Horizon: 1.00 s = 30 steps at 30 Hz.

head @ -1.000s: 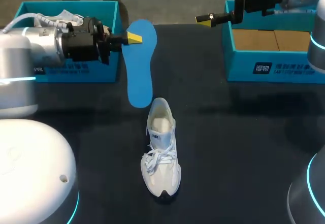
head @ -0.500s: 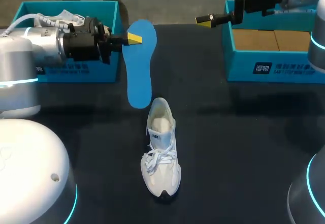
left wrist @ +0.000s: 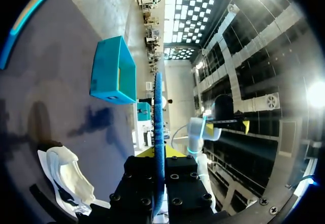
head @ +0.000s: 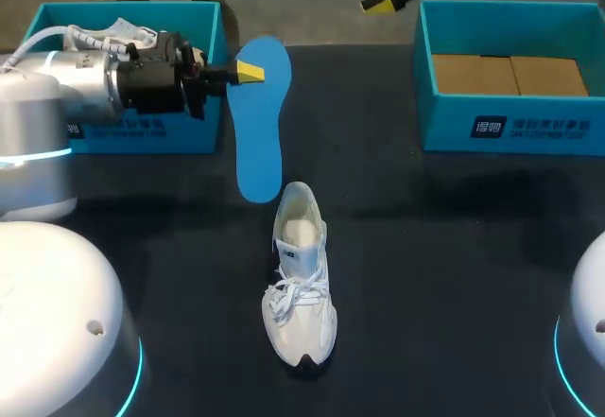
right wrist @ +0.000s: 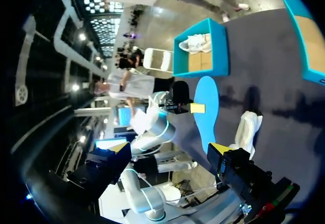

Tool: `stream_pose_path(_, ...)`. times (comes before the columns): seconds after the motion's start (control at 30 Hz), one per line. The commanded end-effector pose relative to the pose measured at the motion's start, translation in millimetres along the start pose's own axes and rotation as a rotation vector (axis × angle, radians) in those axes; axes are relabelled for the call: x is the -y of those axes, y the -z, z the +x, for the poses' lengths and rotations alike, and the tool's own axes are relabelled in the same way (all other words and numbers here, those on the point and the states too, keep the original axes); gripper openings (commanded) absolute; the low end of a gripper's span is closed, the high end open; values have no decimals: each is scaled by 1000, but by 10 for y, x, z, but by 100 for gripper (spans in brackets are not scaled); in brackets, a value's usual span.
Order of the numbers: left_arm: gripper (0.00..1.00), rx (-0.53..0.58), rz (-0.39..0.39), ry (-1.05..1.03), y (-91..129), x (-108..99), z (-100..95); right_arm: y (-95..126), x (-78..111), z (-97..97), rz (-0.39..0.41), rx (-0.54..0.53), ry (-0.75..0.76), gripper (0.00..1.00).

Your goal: Take the shoe out of the shoebox, open the shoe tongue, remove and reinsert the insole, then place the shoe into the shoebox

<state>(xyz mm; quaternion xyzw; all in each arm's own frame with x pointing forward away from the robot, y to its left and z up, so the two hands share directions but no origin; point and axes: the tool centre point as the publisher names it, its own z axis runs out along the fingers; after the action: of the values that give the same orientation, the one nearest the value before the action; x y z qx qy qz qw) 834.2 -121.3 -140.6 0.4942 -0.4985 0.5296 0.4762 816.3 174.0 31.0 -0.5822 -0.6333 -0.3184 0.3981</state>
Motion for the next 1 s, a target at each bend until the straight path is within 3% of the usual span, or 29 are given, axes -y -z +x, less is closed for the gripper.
stream_pose_path(0.03, 0, 3, 2, 0, 1, -9, 7, -48, -33, 202, -15, 404, -92, 100)
stream_pose_path(0.37, 0, 3, 2, 0, 1, -9, 7, -209, 17, 374, -120, 684, -120, 100)
stream_pose_path(0.63, 0, 3, 2, 0, 1, -9, 7, -383, 54, 342, -131, 734, -103, 100)
stream_pose_path(1.0, 0, 3, 2, 0, 1, -9, 7, -755, 145, 501, -147, 854, -92, 100)
